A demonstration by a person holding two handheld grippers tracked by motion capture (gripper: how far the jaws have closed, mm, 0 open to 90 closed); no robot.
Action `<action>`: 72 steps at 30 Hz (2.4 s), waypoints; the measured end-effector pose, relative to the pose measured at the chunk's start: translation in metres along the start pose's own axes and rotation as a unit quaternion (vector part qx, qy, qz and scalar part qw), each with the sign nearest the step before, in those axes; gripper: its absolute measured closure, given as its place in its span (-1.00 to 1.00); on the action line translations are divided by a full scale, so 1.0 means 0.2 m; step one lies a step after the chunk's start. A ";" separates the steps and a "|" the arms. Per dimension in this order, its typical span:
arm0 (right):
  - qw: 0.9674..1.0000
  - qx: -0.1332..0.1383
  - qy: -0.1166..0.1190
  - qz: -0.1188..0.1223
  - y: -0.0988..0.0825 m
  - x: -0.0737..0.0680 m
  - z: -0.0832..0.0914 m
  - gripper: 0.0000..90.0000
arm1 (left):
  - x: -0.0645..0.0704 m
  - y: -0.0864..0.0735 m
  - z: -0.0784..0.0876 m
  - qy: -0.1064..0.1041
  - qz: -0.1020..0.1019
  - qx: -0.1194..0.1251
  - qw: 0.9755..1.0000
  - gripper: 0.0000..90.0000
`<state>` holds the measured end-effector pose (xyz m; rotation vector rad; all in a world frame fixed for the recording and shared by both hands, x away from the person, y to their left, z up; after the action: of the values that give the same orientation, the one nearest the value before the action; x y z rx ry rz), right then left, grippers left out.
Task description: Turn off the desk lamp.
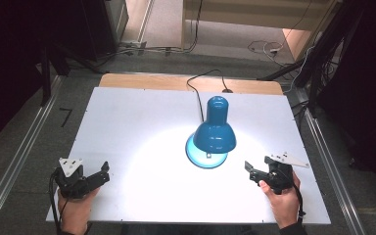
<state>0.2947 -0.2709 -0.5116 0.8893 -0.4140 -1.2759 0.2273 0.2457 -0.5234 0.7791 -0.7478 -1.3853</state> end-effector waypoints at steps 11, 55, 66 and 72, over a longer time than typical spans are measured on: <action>1.000 -0.003 0.011 0.004 0.00 -0.05 -0.01 -0.62 | 0.00 0.00 0.00 -0.001 0.000 0.000 1.000 -0.90; 0.999 -0.002 0.049 0.020 0.04 -0.25 -0.07 -0.58 | 0.00 0.00 0.00 0.000 0.000 0.001 1.000 -0.90; 0.998 -0.003 0.053 0.028 0.04 -0.29 -0.09 -0.57 | 0.00 0.00 0.00 -0.001 0.000 0.001 1.000 -0.90; 0.998 -0.002 0.050 0.035 0.04 -0.31 -0.10 -0.57 | 0.00 0.00 0.00 -0.001 0.000 0.001 1.000 -0.90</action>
<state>0.2978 -0.2061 -0.5053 0.9233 -0.3598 -1.1618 0.2274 0.2464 -0.5232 0.7791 -0.7506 -1.3857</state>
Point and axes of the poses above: each handheld gripper's, and its own axes: z roughly backward along the jaws, y roughly out of its top, x roughly to its right, the point moved 4 cm from there along -z, roughly forward along the jaws, and after that the axes turned 6 degrees about -z, right-handed, at the moved point
